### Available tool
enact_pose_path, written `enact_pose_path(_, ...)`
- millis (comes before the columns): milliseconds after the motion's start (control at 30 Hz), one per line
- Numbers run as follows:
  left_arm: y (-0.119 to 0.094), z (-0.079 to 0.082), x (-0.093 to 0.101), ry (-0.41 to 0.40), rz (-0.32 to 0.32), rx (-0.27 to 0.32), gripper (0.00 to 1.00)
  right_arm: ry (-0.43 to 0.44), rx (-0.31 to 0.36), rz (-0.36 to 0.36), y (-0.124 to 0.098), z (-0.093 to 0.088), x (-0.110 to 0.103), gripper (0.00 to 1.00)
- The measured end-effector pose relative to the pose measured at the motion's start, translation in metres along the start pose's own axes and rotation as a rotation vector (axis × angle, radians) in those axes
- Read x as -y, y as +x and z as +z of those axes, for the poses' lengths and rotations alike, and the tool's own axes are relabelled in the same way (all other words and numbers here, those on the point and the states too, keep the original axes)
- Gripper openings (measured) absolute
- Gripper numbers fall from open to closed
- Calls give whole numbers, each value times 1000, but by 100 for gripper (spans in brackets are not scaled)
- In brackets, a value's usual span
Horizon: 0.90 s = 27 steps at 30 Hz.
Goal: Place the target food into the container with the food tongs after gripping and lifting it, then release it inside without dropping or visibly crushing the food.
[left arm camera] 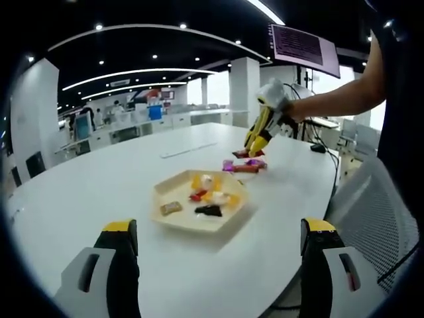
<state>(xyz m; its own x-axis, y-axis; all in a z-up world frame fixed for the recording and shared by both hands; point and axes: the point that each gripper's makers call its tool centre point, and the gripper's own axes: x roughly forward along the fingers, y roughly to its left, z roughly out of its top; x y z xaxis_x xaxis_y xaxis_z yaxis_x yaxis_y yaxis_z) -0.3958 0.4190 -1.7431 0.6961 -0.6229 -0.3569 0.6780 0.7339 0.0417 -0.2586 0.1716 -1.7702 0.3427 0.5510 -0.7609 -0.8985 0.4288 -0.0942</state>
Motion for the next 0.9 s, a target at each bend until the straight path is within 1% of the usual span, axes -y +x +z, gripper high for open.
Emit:
enact_pose_path(100, 0, 1, 2, -5, -7, 4, 99, -4, -1, 8, 2, 4, -2, 23)
enact_pose_path(533, 0, 2, 2, -4, -6, 7, 99, -47, 12, 46, 15, 34, -11, 23)
enact_pose_path(600, 0, 3, 3, -5, -11, 15, 99, -59, 14, 54, 18, 40, -14, 23)
enact_pose_path(700, 0, 1, 2, -2, -10, 5, 99, -69, 19, 66, 23, 48, -17, 23)
enact_pose_path(900, -1, 2, 2, -2, -9, 8, 99, -76, 27, 81, 38, 63, -19, 23)
